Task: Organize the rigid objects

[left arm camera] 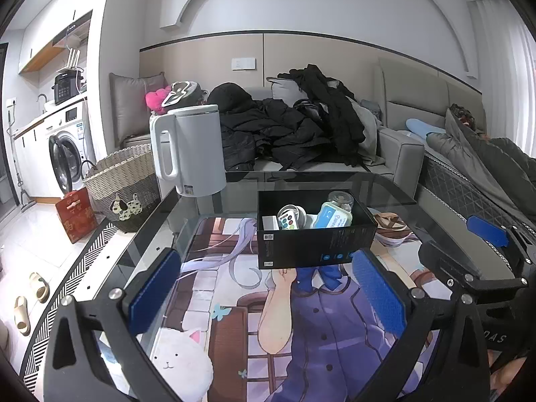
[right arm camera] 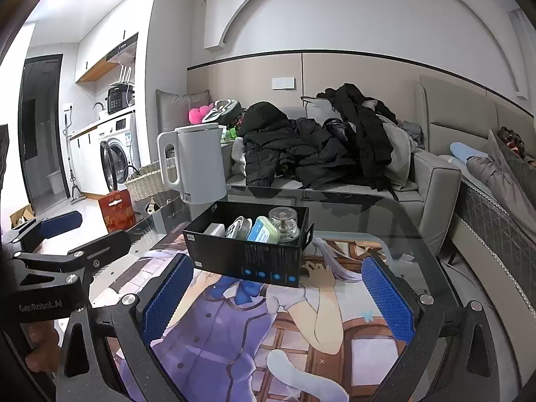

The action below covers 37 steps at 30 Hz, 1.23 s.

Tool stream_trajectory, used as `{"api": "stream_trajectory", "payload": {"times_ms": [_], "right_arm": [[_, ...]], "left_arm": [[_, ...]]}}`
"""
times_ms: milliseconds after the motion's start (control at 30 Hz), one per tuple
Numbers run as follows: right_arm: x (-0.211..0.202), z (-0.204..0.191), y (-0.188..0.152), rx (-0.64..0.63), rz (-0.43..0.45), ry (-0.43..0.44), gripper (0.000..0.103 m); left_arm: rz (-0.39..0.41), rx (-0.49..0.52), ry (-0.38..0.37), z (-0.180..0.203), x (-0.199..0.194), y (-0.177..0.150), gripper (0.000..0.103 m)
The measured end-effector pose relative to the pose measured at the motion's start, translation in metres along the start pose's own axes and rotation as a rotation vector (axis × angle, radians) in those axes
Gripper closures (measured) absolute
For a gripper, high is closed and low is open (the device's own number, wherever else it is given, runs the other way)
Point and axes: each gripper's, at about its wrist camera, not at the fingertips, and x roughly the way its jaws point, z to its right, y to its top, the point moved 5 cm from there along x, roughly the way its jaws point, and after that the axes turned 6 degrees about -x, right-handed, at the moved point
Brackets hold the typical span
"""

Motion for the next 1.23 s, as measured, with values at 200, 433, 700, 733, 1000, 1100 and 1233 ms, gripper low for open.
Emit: {"api": "stream_trajectory", "payload": {"times_ms": [200,433,700,733,1000,1100,1233], "right_arm": [[-0.0016,0.0004,0.0010,-0.002,0.009,-0.002,0.001],[-0.0011,0.0014,0.0025,-0.005,0.001,0.002,0.001],[0.0002,0.0021,0.0027,-0.008,0.004,0.005,0.001],[0.0006,0.0022,0.0025,-0.007,0.005,0.005,0.001],[0.0004,0.0026,0.0017,-0.008,0.000,0.006,0.001],[0.0003,0.0021,0.0016,-0.007,-0.001,0.006,0.001],[0.0001,0.0019,0.0017,-0.006,-0.001,0.006,0.001]], "left_arm": [[0.000,-0.007,-0.004,-0.0014,-0.0013,0.0005,0.000],[-0.001,-0.008,-0.004,-0.0018,-0.0015,0.0001,0.000],[-0.004,-0.007,-0.008,-0.0023,-0.0018,0.0003,0.000],[-0.003,-0.006,-0.009,-0.0021,-0.0024,0.0005,0.000],[-0.004,-0.006,-0.010,-0.0021,-0.0027,0.0013,0.000],[-0.008,-0.003,-0.006,-0.0025,-0.0013,0.0015,0.000],[-0.010,-0.002,0.000,-0.0032,0.0002,0.0015,0.000]]}}
